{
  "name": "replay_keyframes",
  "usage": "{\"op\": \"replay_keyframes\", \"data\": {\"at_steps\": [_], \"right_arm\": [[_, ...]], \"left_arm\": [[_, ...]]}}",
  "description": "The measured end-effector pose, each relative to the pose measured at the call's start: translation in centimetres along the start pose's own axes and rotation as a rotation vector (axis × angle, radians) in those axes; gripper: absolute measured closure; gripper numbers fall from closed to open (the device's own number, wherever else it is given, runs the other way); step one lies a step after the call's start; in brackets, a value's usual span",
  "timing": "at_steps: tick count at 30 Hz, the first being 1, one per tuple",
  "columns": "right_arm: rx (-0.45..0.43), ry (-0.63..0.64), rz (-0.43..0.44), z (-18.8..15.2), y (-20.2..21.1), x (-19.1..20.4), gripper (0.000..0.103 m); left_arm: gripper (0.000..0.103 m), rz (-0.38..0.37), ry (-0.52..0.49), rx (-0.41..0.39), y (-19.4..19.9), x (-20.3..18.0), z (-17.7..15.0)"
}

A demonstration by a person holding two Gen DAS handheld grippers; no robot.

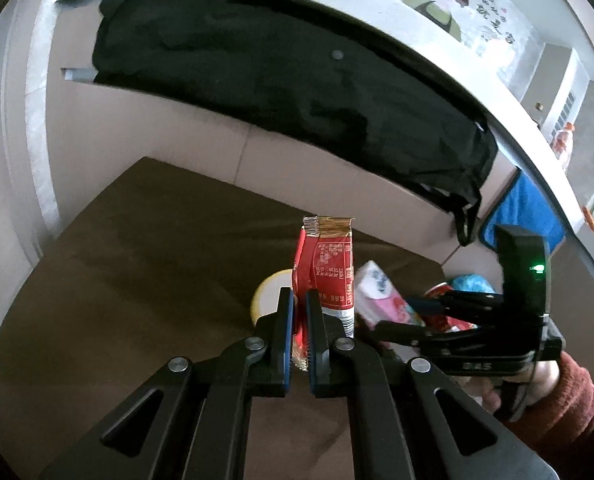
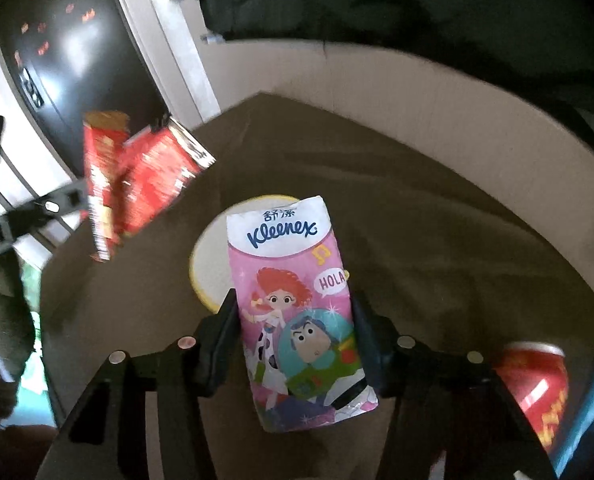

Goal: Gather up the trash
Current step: 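Grasp the pink Kleenex tissue pack with the right tool, then carry wrapper and tissue pack over the bin and open both tools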

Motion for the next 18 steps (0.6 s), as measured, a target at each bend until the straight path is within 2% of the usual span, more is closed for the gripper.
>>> {"op": "replay_keyframes", "data": {"at_steps": [4,9,18], "right_arm": [[-0.059,-0.057,-0.023,-0.7,3.5,-1.4,0.053],[-0.148,-0.115,-0.052,-1.1,8.0,-2.6,0.053],[-0.342,-0.130,-0.196,-3.3,18.3,-5.3,0.053]], "left_arm": [[0.097,-0.026,-0.016,-0.015,0.4,-2.4,0.4],[0.097,-0.026,-0.099,-0.064,1.1,-6.9,1.1],[0.097,-0.078,-0.190,-0.158,2.1,-16.7,2.0]]}}
Point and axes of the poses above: each gripper's, at about its wrist camera, not at the fingertips, and y roughly against the way its jaws point, x to its left, z to its top, the point moved 8 cm from there along -y, roughly the way its jaws point, and after that the axes turned 4 degrees about y, right-handed, at the moved point
